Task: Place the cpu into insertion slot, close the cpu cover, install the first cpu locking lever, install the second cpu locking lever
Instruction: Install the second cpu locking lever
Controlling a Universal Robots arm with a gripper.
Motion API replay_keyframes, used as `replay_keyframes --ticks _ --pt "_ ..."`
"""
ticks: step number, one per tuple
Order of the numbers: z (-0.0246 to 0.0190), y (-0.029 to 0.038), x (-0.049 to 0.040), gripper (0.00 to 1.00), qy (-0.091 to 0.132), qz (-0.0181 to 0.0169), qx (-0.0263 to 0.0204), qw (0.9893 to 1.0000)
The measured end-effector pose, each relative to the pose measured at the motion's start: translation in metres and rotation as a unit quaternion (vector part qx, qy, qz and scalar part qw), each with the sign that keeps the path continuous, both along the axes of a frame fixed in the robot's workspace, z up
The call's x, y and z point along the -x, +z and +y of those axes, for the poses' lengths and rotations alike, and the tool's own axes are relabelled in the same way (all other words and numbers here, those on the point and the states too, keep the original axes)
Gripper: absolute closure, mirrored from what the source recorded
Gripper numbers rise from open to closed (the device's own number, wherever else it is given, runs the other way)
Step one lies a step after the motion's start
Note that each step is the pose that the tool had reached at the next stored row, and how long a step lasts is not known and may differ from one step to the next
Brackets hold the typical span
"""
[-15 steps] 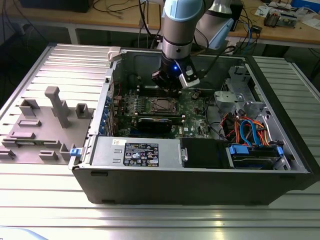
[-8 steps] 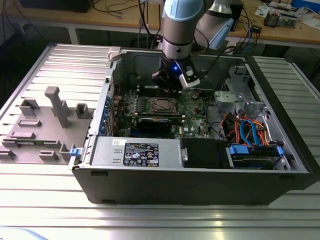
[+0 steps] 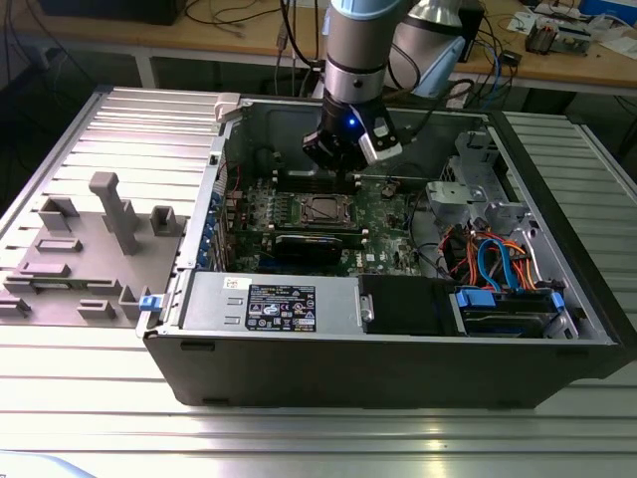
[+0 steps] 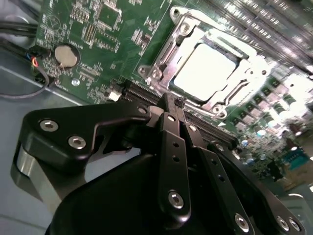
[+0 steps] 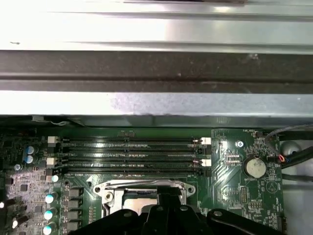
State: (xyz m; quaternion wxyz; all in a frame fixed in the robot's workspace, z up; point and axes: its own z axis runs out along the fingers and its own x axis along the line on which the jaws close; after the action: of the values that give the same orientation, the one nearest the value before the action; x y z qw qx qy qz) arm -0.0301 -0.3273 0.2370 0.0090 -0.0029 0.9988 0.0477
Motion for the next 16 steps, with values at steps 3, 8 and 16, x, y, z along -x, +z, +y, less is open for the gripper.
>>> replay_keyframes --ticks 3,8,16 --pt "0.0 0.0026 0.0 0.89 0.0 0.0 0.0287 0.9996" --pt "-0.0027 0.0026 0.0 0.89 0.0 0.0001 0.0463 0.9989" --pt "-0.0059 0.0026 0.0 0.89 0.0 0.0 0.0463 0.9989"
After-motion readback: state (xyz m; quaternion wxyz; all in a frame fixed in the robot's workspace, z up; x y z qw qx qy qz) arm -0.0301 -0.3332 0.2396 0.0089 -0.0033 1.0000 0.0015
